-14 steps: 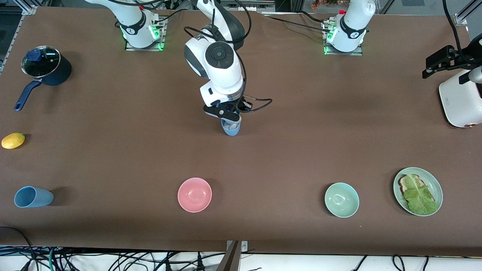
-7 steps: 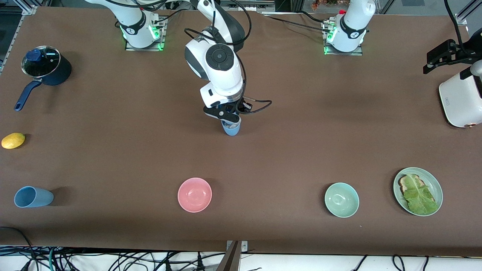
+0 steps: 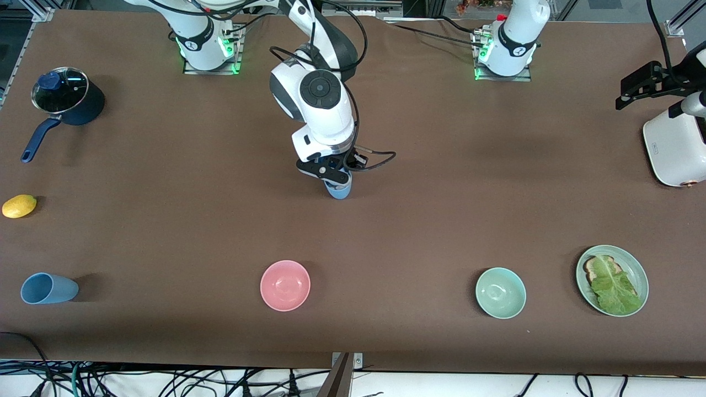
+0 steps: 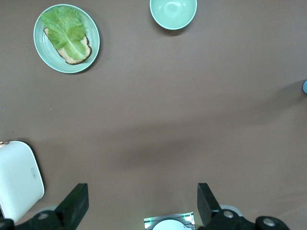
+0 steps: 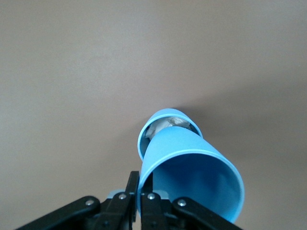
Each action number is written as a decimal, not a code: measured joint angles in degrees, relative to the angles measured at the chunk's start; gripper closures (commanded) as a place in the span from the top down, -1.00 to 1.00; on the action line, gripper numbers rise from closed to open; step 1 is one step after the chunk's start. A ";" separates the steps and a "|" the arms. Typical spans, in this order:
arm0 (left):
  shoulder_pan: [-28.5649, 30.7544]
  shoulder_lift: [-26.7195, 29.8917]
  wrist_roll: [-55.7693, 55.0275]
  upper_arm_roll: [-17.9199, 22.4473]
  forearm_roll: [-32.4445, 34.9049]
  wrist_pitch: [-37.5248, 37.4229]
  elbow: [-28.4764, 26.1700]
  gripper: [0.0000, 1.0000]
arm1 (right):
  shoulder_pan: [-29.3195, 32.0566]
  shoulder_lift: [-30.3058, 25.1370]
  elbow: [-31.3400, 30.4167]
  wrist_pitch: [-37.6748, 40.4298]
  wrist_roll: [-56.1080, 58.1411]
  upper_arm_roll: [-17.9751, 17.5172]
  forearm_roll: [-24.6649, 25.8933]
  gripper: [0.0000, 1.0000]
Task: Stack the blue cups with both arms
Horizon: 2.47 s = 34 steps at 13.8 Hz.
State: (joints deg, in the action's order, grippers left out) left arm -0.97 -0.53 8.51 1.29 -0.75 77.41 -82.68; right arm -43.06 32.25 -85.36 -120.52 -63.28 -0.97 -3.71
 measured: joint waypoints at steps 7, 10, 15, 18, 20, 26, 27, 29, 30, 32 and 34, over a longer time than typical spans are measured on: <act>-0.05 -1.30 -0.68 0.00 0.00 -0.02 -0.76 1.00 | 0.83 0.31 0.79 -1.05 0.37 1.25 0.01 0.47; -0.10 -1.50 -1.41 0.00 0.00 -0.02 -1.19 1.00 | 2.45 -0.40 1.51 -0.90 1.16 1.35 0.01 0.75; -0.12 -1.50 -1.48 0.00 0.00 -0.01 -1.21 1.00 | 8.90 -6.69 1.90 8.66 13.37 1.61 -0.01 0.99; -0.15 -1.50 -1.48 0.00 0.00 -0.01 -1.21 1.00 | 14.17 -11.07 1.43 16.06 24.38 1.70 -0.04 1.00; -0.22 -1.50 -1.48 0.00 0.00 -0.01 -1.21 1.00 | 17.66 -13.83 0.97 20.26 30.84 1.73 -0.05 1.00; -0.53 -1.50 -1.49 -0.03 0.00 -0.01 -1.20 1.00 | 30.60 -21.88 -0.07 29.81 51.36 1.82 -0.04 1.00; -0.55 -1.50 -1.49 -0.05 0.00 -0.01 -1.20 1.00 | 32.51 -23.03 -0.14 30.79 53.74 1.83 -0.03 1.00; -0.57 -1.49 -1.49 -0.06 0.00 -0.01 -1.19 1.00 | 35.50 -24.55 -0.22 31.90 57.07 1.85 0.02 1.00; -0.57 -1.50 -1.49 -0.06 0.00 -0.01 -1.20 1.00 | 36.73 -24.94 -0.23 32.40 58.52 1.85 0.02 1.00; -0.58 -1.49 -1.49 -0.06 0.00 -0.01 -1.20 1.00 | 38.54 -25.26 -0.30 33.54 60.94 1.83 0.03 1.00; -0.58 -1.49 -1.51 -0.06 0.00 -0.01 -1.20 1.00 | 39.21 -25.26 -0.44 33.91 61.59 1.82 0.96 1.00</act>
State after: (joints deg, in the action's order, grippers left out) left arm -1.55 -2.02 6.99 1.23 -0.75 77.40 -83.87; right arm -3.84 6.99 -85.80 -86.61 -1.69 0.85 -2.75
